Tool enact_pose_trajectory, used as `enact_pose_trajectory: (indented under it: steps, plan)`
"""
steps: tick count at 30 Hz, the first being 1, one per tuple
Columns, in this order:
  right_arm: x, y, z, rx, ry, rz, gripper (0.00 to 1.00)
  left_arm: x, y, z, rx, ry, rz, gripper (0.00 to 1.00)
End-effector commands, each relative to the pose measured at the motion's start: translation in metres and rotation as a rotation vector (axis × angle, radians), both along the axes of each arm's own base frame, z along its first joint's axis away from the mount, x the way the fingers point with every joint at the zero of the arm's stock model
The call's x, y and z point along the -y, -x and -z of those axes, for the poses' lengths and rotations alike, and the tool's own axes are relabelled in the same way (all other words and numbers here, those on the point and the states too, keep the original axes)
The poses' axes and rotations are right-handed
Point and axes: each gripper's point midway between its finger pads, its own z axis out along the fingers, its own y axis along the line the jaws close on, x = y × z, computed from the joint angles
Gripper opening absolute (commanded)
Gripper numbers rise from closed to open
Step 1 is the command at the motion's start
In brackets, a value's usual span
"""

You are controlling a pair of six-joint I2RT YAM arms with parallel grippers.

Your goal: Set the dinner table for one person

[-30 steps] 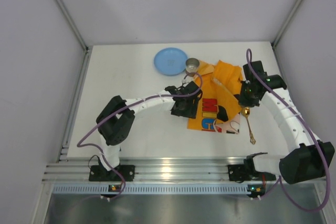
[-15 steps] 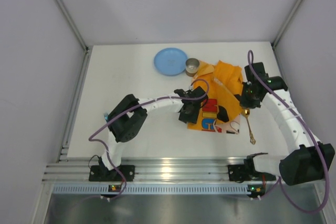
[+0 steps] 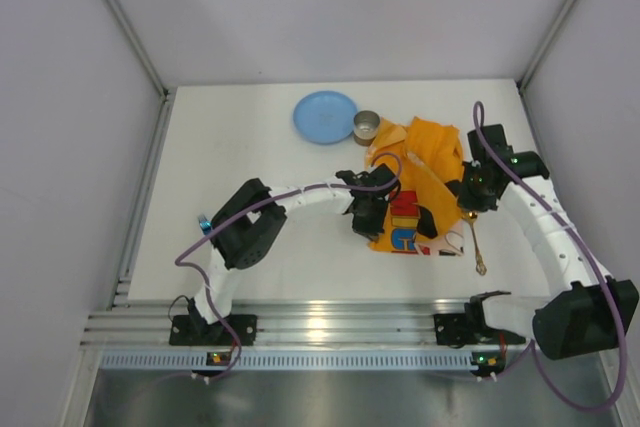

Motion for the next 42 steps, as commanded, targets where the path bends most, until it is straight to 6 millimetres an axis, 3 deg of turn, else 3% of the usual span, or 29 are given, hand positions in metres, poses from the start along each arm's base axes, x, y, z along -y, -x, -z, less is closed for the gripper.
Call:
enact_pose_trajectory:
  steps: [1,2,4,5,7,8,9,10,11,13,14,17,21,23,26,27,29,30,31,32,34,35,37,38,39,40,41,42]
  plan:
    - [-0.003,-0.014,-0.019,0.07,-0.042,0.013,0.0,-0.026,-0.005,0.007,0.041,-0.154,-0.026,0.0]
    - [-0.005,-0.022,-0.027,0.092,-0.056,0.017,0.0,-0.038,-0.021,-0.01,0.136,-0.202,-0.064,0.0]
    - [-0.01,-0.027,-0.036,0.109,-0.079,0.01,0.0,-0.067,-0.03,-0.034,0.187,-0.276,-0.123,0.0]
    - [-0.011,-0.032,-0.045,0.129,-0.085,0.008,0.0,-0.081,-0.038,-0.064,0.251,-0.265,-0.175,0.0]
    - [-0.012,-0.034,-0.048,0.131,-0.088,0.009,0.0,-0.123,-0.04,-0.079,0.244,-0.293,-0.288,0.0]
    - [-0.012,-0.034,-0.048,0.129,-0.093,0.012,0.0,-0.139,-0.038,-0.109,0.283,-0.241,-0.339,0.0]
    - [-0.015,-0.032,-0.046,0.12,-0.11,0.009,0.0,-0.168,-0.035,-0.107,0.289,-0.287,-0.391,0.0]
    - [-0.017,-0.031,-0.043,0.111,-0.122,0.009,0.0,-0.181,-0.029,-0.114,0.295,-0.286,-0.434,0.0]
    - [-0.023,-0.026,-0.035,0.084,-0.151,0.004,0.0,-0.201,-0.017,-0.131,0.32,-0.283,-0.465,0.0]
    - [-0.026,-0.02,-0.026,0.058,-0.172,0.01,0.0,-0.232,0.002,-0.129,0.312,-0.34,-0.534,0.0]
    - [-0.025,-0.013,-0.019,0.04,-0.175,0.027,0.0,-0.251,0.02,-0.137,0.3,-0.356,-0.558,0.0]
    - [-0.023,0.012,-0.01,-0.001,-0.187,0.079,0.0,-0.284,0.055,-0.137,0.249,-0.365,-0.668,0.0]
    - [-0.018,0.043,-0.017,0.005,-0.223,0.174,0.0,-0.298,0.081,-0.138,0.208,-0.26,-0.805,0.0]
    - [-0.018,0.044,-0.038,0.094,-0.258,0.203,0.0,-0.299,0.078,-0.152,0.244,-0.198,-0.833,0.0]
    - [-0.028,0.028,-0.078,0.221,-0.337,0.182,0.0,-0.295,0.055,-0.184,0.353,-0.138,-0.859,0.0]
    - [-0.033,0.021,-0.083,0.223,-0.36,0.172,0.0,-0.29,0.043,-0.203,0.398,-0.102,-0.861,0.0]
    - [-0.042,-0.006,-0.092,0.225,-0.387,0.161,0.0,-0.279,0.018,-0.212,0.467,-0.143,-0.814,0.0]
    - [-0.05,-0.016,-0.095,0.212,-0.421,0.141,0.0,-0.275,0.004,-0.227,0.488,-0.124,-0.824,0.0]
    - [-0.055,-0.03,-0.099,0.219,-0.442,0.128,0.0,-0.267,-0.012,-0.234,0.514,-0.125,-0.781,0.0]
    - [-0.061,-0.051,-0.103,0.209,-0.454,0.113,0.0,-0.259,-0.028,-0.227,0.497,-0.163,-0.758,0.0]
    - [-0.073,-0.077,-0.114,0.212,-0.498,0.07,0.0,-0.252,-0.061,-0.252,0.541,-0.119,-0.739,0.0]
    - [-0.078,-0.104,-0.126,0.23,-0.504,0.046,0.0,-0.243,-0.084,-0.252,0.552,-0.112,-0.735,0.0]
    - [-0.088,-0.128,-0.143,0.249,-0.547,-0.005,0.0,-0.249,-0.119,-0.28,0.585,-0.053,-0.754,0.0]
    - [-0.092,-0.152,-0.165,0.302,-0.567,-0.03,0.0,-0.247,-0.139,-0.274,0.573,-0.07,-0.756,0.0]
    - [-0.098,-0.16,-0.179,0.322,-0.594,-0.056,0.0,-0.254,-0.158,-0.31,0.634,-0.017,-0.778,0.0]
    - [-0.098,-0.167,-0.195,0.356,-0.604,-0.067,0.0,-0.249,-0.175,-0.309,0.624,-0.015,-0.768,0.0]
    - [-0.099,-0.181,-0.227,0.441,-0.62,-0.088,0.0,-0.249,-0.184,-0.324,0.651,0.002,-0.77,0.0]
    - [-0.101,-0.181,-0.241,0.466,-0.639,-0.106,0.0,-0.254,-0.186,-0.366,0.725,0.044,-0.774,0.0]
